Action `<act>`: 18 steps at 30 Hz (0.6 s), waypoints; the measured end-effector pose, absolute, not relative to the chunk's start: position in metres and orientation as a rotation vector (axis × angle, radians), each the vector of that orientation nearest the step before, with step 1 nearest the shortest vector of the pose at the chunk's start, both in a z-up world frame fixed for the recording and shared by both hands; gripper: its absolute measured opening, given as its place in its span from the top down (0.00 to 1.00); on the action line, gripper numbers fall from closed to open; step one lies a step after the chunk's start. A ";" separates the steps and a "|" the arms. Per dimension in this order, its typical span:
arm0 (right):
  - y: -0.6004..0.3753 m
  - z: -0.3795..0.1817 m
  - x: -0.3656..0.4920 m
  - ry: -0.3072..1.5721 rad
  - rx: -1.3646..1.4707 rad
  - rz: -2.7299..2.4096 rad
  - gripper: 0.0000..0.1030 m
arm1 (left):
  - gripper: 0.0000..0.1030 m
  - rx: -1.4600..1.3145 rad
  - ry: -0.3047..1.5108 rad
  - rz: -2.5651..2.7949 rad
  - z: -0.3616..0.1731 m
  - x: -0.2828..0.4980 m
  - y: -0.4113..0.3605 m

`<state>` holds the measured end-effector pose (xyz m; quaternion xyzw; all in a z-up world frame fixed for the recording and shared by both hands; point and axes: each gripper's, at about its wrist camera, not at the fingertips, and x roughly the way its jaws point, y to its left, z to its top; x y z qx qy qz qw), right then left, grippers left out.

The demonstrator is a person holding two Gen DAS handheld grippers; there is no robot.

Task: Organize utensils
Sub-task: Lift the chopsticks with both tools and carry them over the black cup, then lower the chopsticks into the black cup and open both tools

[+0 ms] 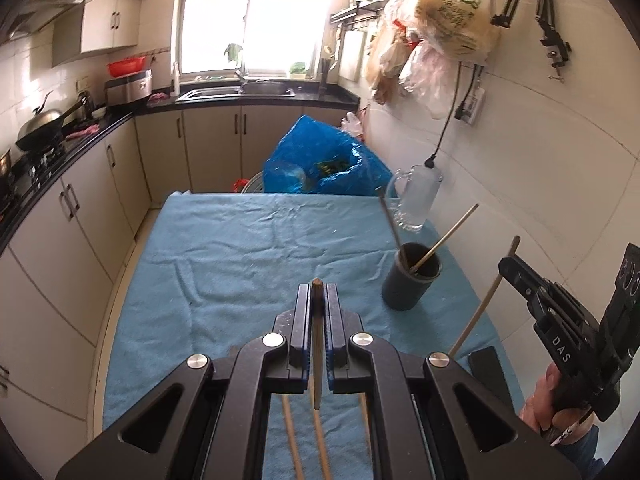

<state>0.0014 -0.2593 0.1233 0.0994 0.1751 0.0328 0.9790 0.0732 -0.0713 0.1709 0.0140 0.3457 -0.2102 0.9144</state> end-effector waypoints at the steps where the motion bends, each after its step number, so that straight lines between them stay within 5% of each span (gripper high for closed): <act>1: -0.264 0.128 0.001 0.345 0.203 0.060 0.92 | 0.95 0.034 0.705 -0.438 0.174 0.073 -0.076; 18: -0.322 0.184 0.009 0.244 0.243 -0.017 0.92 | 0.95 0.082 0.609 -0.574 0.237 0.087 -0.160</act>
